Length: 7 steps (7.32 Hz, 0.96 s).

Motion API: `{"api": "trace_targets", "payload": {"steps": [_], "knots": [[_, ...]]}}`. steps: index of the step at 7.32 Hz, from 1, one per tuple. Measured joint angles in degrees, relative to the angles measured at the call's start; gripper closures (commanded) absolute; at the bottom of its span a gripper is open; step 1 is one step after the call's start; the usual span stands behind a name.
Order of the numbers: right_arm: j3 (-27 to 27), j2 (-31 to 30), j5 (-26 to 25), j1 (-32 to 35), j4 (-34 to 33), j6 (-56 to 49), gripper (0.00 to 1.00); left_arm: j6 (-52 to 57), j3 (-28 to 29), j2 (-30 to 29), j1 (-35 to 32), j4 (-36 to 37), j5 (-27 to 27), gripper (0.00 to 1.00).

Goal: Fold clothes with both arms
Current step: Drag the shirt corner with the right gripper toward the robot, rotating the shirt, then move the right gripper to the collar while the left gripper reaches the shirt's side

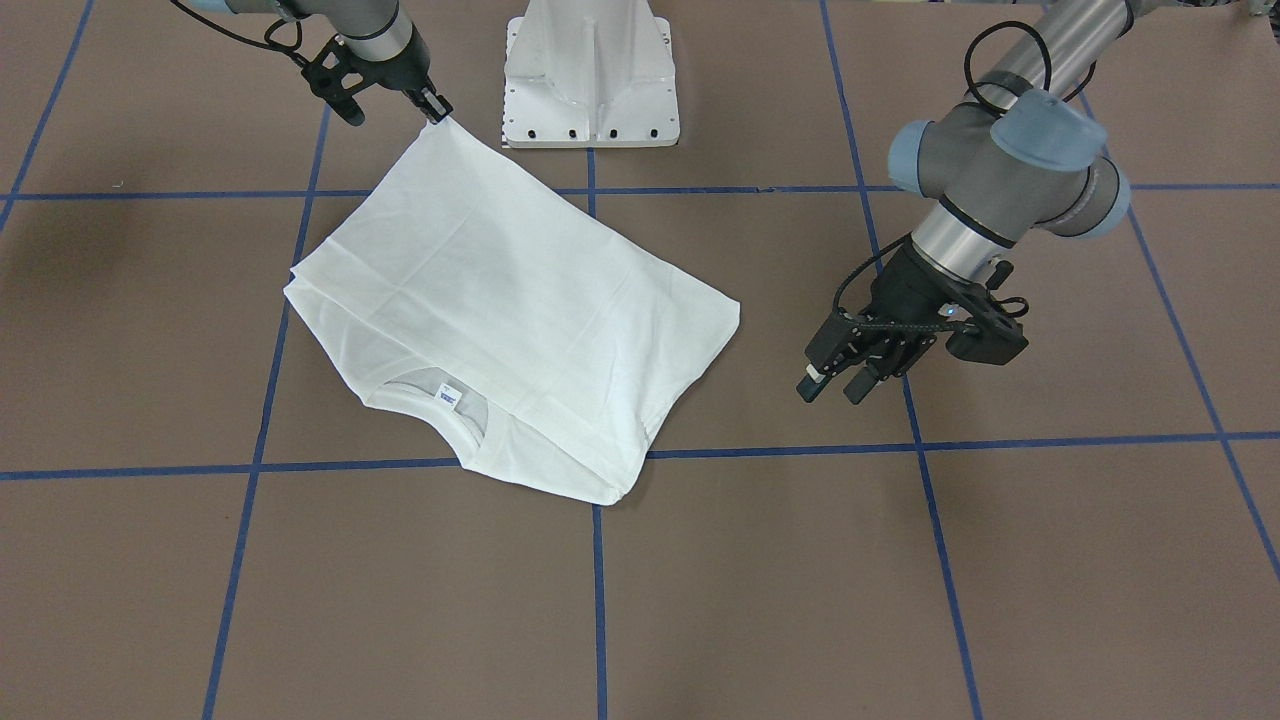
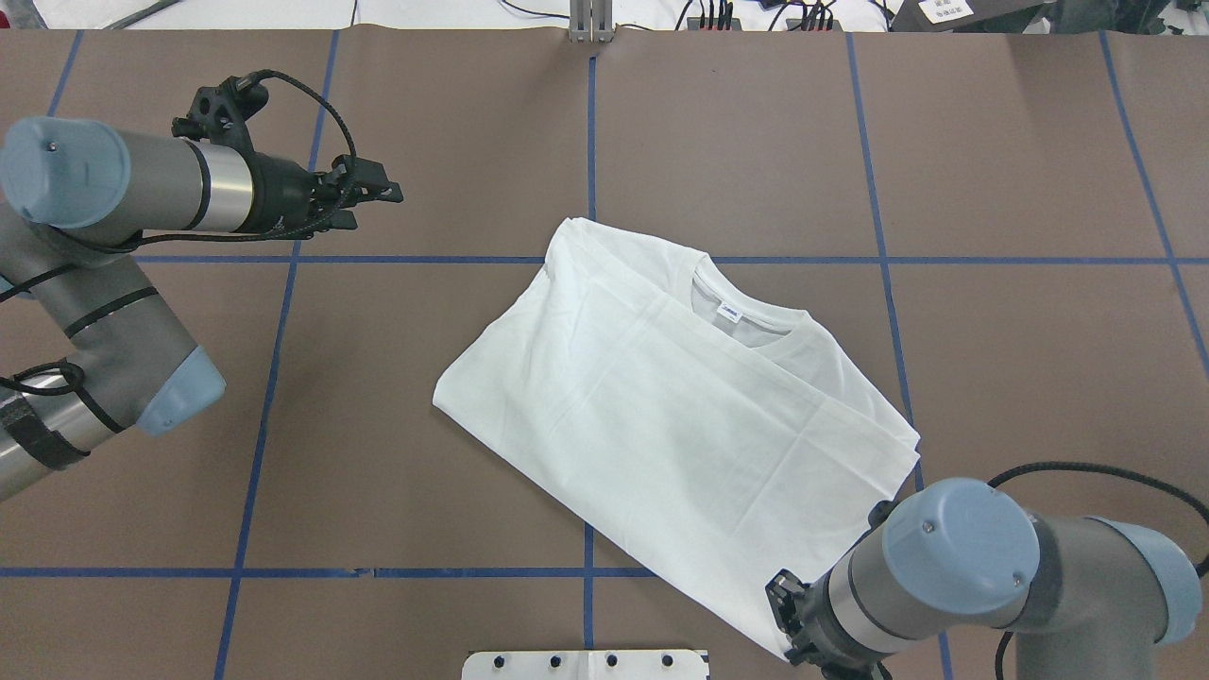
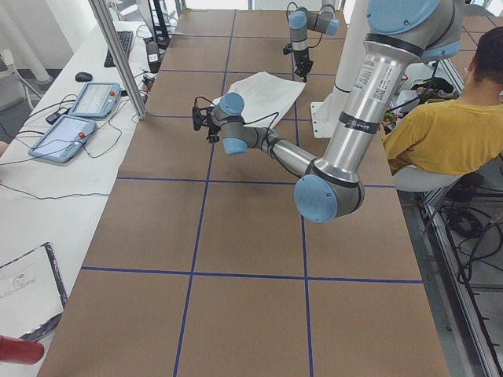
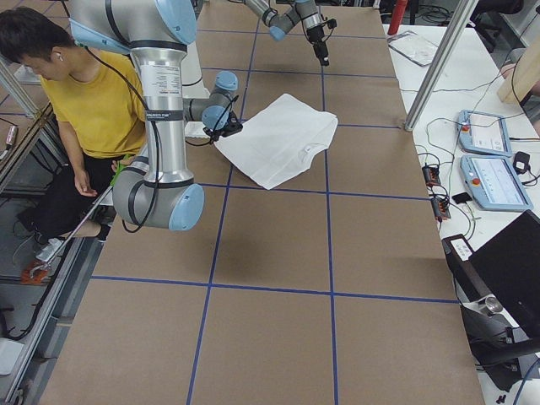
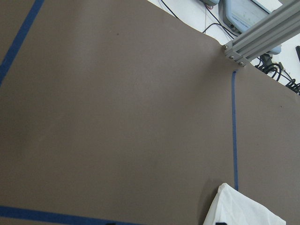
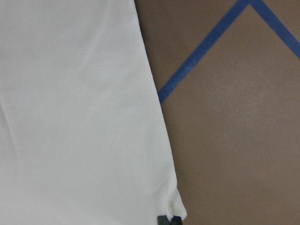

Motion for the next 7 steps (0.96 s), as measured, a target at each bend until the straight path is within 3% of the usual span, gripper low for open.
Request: {"api": "trace_targets", "payload": {"steps": [2,4,7], "knots": [[0.1,-0.2,-0.2,-3.0,-0.3,1.2,0.0,-4.9,-2.4,0.8,2.3,0.0,-0.2,0.01],[2.3,-0.2,0.1,-2.0,-1.3,1.7,0.0,-10.2,-6.1,3.7,5.6,0.9,0.6,0.06],[4.5,2.6,0.7,10.2,-5.4,0.0,0.0,-14.5,-9.6,5.1,11.5,8.6,3.2,0.25]]}}
